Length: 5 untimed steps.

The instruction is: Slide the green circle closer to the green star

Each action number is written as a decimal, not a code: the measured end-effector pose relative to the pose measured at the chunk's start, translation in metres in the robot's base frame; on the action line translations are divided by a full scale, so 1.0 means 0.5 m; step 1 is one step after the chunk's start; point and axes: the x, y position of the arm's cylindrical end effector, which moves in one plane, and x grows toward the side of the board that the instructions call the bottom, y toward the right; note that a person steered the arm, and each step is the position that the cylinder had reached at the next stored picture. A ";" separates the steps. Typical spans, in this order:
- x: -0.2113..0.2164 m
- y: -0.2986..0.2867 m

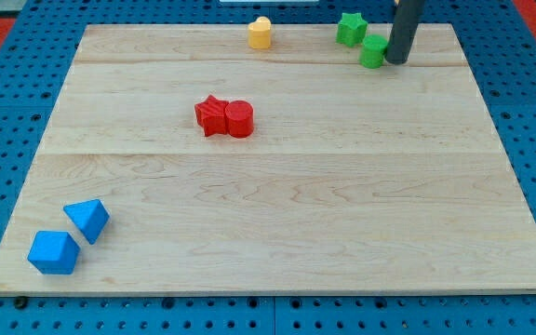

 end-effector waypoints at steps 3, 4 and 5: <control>-0.035 -0.051; -0.044 -0.022; -0.033 0.044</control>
